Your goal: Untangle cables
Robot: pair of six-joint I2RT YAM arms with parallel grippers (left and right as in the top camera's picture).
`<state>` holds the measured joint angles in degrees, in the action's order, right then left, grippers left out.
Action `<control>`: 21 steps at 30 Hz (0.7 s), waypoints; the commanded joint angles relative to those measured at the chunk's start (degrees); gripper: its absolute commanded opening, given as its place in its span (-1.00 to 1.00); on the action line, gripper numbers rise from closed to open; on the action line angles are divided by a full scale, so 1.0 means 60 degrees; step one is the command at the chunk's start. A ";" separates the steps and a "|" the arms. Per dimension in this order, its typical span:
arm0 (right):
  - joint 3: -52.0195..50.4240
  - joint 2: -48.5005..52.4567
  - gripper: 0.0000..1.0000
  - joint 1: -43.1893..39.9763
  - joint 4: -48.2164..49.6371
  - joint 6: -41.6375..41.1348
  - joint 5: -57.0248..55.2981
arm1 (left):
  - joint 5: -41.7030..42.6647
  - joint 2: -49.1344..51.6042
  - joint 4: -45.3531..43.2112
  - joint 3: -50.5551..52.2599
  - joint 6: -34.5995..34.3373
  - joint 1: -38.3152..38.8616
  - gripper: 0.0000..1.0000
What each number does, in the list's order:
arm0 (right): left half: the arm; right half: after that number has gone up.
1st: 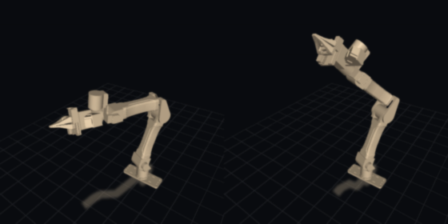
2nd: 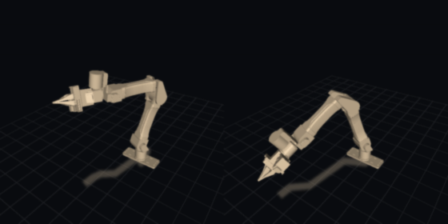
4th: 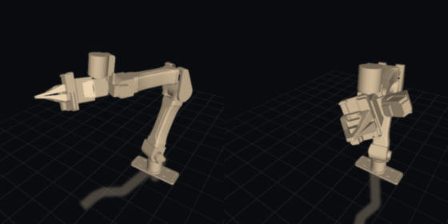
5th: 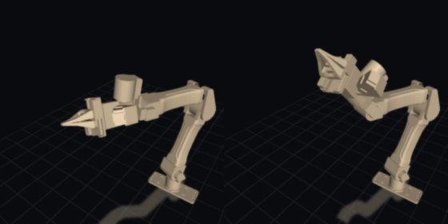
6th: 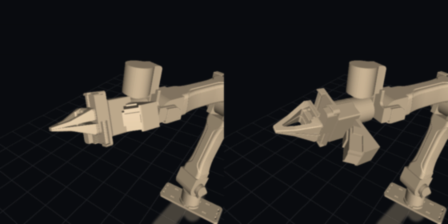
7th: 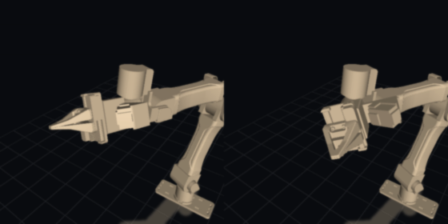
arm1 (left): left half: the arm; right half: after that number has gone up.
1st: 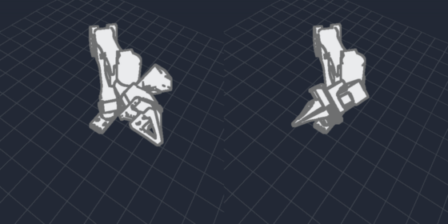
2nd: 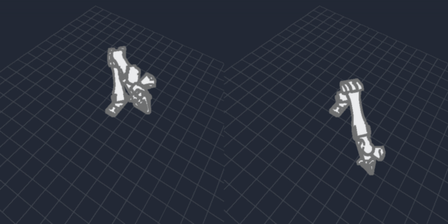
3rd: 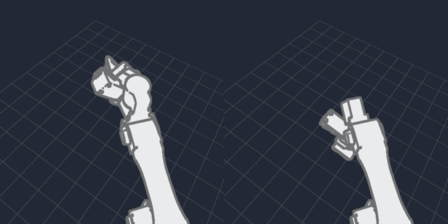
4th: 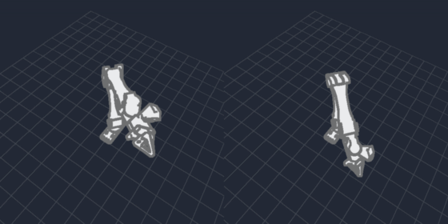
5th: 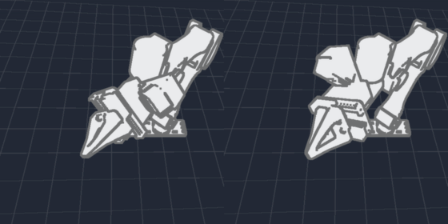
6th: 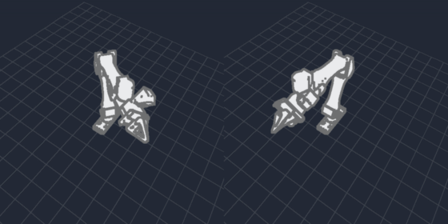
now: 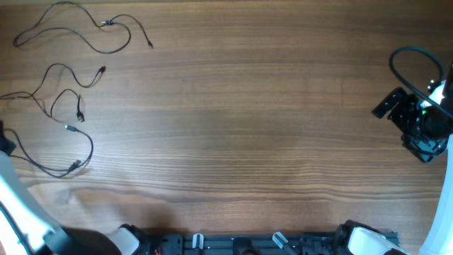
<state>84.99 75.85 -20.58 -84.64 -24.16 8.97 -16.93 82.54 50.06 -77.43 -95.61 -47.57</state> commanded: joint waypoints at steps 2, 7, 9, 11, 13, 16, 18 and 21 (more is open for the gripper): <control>0.0007 0.0055 0.99 -0.0018 0.0011 -0.0233 0.0095 | -0.0925 0.1614 -0.0703 -0.0036 0.1461 -0.0889 -0.92; 0.0007 0.0055 0.99 -0.0011 0.0011 -0.0750 0.0098 | -0.0674 0.3614 -0.3829 -0.0036 0.7941 -0.1104 1.00; 0.0007 0.0055 1.00 -0.0011 0.0018 -0.0747 0.0208 | -0.0390 0.4018 -0.4116 -0.0036 0.9184 -0.1045 1.00; 0.0007 0.0055 0.99 -0.0011 0.0018 -0.0736 0.0273 | -0.0248 0.4069 -0.4102 -0.0036 0.9162 -0.0954 1.00; 0.0000 0.0055 0.99 -0.0007 0.0015 -0.0725 0.0273 | 0.0226 0.4069 -0.4116 -0.0036 0.9989 -0.0816 1.00; 0.0000 0.0055 1.00 0.0007 0.0025 -0.0718 0.0273 | 0.1260 0.4065 -0.4240 -0.0036 1.2233 -0.0346 1.00; 0.0000 0.0055 0.99 0.0007 0.0022 -0.0667 0.0270 | 0.1872 0.4065 -0.4240 -0.0036 1.3045 0.0233 0.98; 0.0000 0.0055 0.99 0.0007 0.0018 -0.0455 0.0270 | 0.1993 0.4065 -0.4248 -0.0036 1.3125 0.0874 1.00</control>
<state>84.99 75.85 -20.58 -84.64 -27.79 10.07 -7.70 106.83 24.77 -77.34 -21.28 -45.32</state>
